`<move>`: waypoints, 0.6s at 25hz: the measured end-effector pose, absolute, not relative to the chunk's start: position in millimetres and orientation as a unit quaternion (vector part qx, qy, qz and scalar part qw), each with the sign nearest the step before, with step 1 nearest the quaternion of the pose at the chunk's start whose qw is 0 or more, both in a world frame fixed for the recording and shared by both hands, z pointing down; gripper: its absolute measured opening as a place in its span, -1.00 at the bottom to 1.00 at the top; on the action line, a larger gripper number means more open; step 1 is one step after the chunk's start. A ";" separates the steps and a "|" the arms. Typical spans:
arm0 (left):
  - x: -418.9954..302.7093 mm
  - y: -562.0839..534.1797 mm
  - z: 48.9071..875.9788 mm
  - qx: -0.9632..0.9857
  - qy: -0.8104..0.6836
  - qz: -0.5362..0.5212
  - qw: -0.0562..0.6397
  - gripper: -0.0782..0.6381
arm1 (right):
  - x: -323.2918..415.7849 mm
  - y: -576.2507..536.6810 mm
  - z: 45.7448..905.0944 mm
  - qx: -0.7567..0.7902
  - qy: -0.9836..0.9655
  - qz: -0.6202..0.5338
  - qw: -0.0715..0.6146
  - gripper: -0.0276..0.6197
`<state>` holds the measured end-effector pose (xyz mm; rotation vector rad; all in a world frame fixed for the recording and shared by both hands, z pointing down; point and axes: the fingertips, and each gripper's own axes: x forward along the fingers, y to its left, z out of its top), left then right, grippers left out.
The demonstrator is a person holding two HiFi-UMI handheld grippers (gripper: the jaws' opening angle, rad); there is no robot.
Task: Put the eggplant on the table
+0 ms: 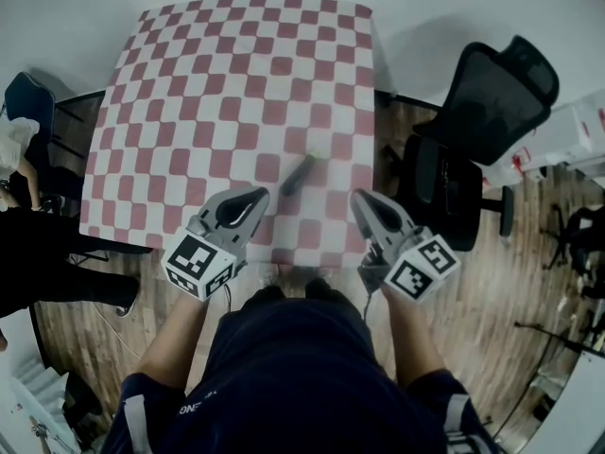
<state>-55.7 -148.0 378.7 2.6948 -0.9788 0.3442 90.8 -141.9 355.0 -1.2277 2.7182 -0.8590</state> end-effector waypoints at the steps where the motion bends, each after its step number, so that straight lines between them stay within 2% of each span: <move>1: -56.7 -147.1 378.2 0.926 -0.336 0.117 0.127 -0.70 | 89.0 -141.0 354.2 -0.395 0.876 -0.276 0.018 -0.87; 15: -55.0 -142.9 377.1 0.929 -0.328 0.109 0.134 -0.70 | 80.9 -133.1 356.3 -0.396 0.877 -0.273 0.003 -0.87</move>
